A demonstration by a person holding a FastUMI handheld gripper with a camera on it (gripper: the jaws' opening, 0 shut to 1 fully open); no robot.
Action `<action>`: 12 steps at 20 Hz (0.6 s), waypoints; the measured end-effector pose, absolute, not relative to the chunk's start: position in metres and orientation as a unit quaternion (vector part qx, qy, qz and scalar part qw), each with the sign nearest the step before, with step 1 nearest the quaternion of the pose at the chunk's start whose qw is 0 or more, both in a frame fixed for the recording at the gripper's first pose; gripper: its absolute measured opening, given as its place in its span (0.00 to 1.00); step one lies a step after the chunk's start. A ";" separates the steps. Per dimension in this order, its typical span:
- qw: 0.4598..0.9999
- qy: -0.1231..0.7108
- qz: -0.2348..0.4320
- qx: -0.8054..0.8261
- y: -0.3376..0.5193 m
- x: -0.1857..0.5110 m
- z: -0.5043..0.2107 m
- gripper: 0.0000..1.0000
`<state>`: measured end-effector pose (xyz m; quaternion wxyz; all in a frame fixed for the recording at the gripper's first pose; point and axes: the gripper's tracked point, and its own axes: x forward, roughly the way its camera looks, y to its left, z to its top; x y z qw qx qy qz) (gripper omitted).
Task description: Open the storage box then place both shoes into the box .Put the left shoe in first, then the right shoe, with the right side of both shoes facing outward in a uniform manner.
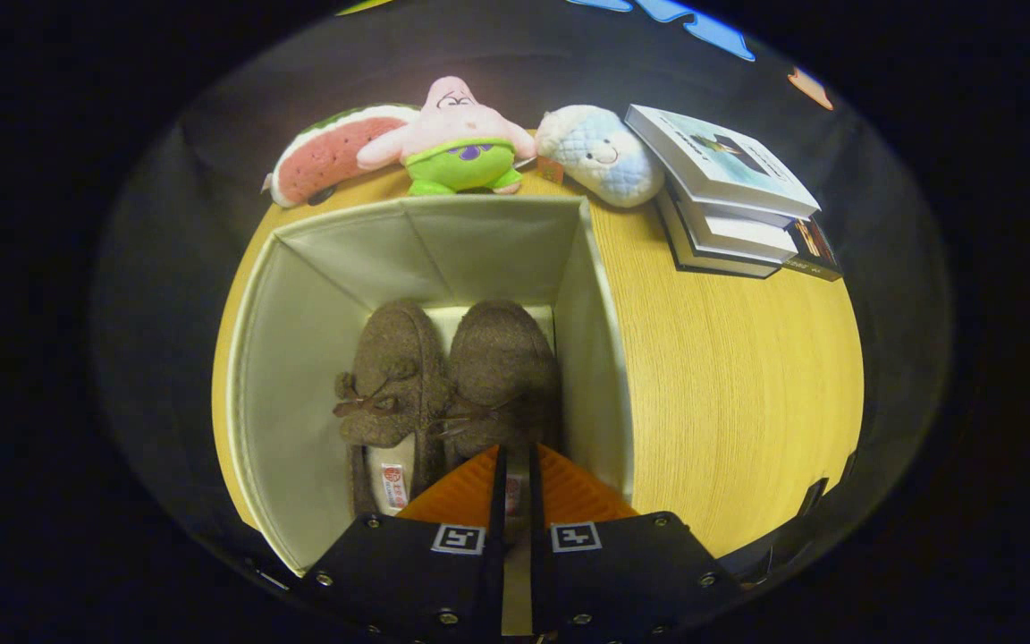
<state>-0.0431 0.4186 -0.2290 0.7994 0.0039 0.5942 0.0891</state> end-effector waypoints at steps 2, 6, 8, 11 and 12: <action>0.828 0.549 0.110 0.016 0.411 -0.029 -0.203 0.13; 0.894 0.423 0.141 0.037 0.386 0.005 -0.143 0.13; 0.924 0.355 0.142 0.022 0.362 0.019 -0.113 0.13; 0.956 0.260 0.132 0.037 0.331 0.025 -0.066 0.13; 0.963 0.231 0.134 0.042 0.322 0.024 -0.049 0.20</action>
